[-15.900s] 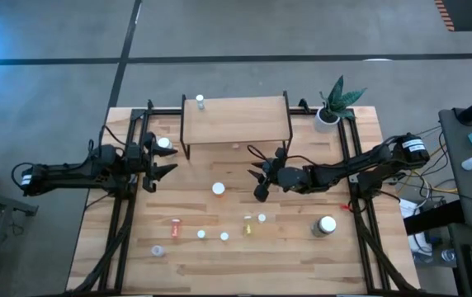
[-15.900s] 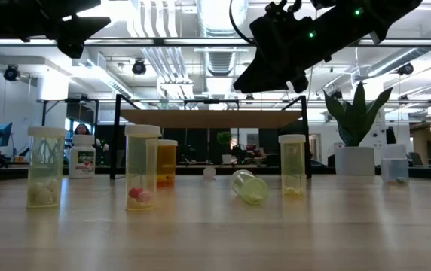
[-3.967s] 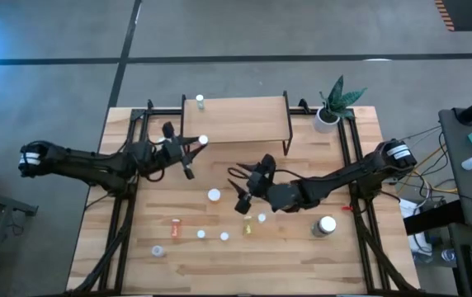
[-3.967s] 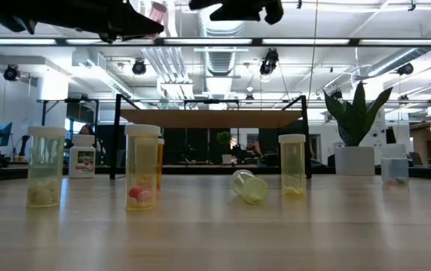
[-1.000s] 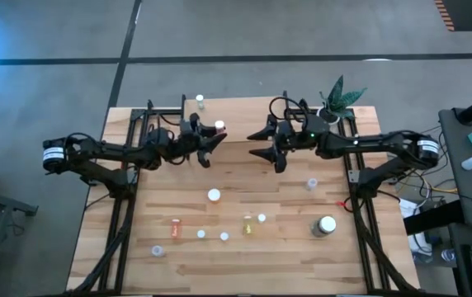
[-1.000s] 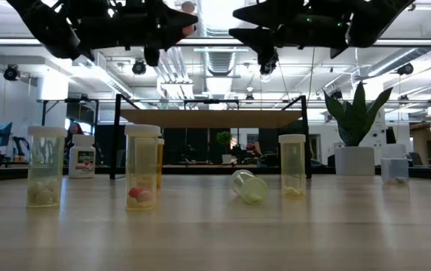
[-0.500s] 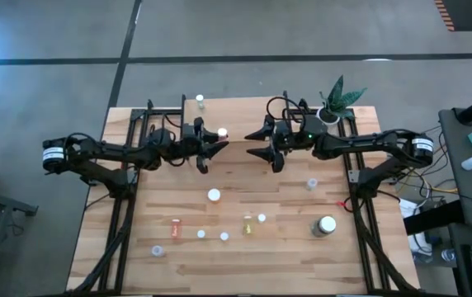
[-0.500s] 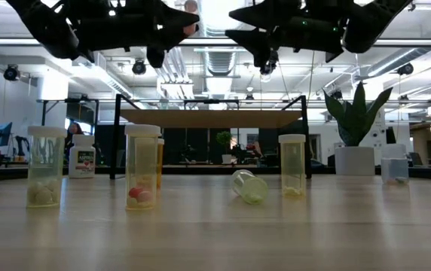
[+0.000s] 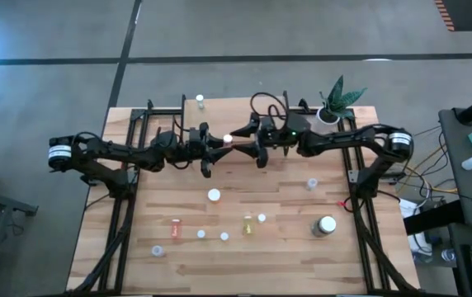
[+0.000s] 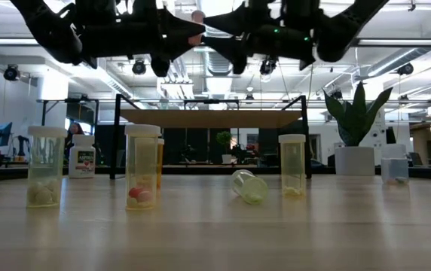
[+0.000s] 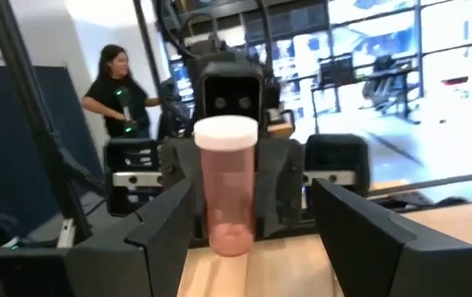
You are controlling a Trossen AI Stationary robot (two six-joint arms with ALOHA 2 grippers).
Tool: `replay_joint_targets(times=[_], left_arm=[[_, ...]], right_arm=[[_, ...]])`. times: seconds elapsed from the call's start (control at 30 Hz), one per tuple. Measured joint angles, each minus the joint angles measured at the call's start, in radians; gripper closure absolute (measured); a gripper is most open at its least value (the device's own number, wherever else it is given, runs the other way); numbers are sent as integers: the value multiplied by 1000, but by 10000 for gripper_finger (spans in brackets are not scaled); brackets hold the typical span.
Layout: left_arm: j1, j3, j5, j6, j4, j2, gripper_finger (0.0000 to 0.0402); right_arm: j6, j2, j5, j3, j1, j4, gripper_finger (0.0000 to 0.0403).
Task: Pick and place medicine bottles onto shelf by color
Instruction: Put the right pink medicine bottle on the shelf
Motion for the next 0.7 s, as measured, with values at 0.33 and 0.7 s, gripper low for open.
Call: replay_joint_targets(times=[0.33, 0.7], left_arm=[[-4, 0, 0, 0, -1, 0, 313], [-4, -1, 6, 0, -4, 0, 313]], right_arm=[[58, 102, -117, 114, -1, 1, 172], [58, 108, -118, 139, -1, -20, 209]])
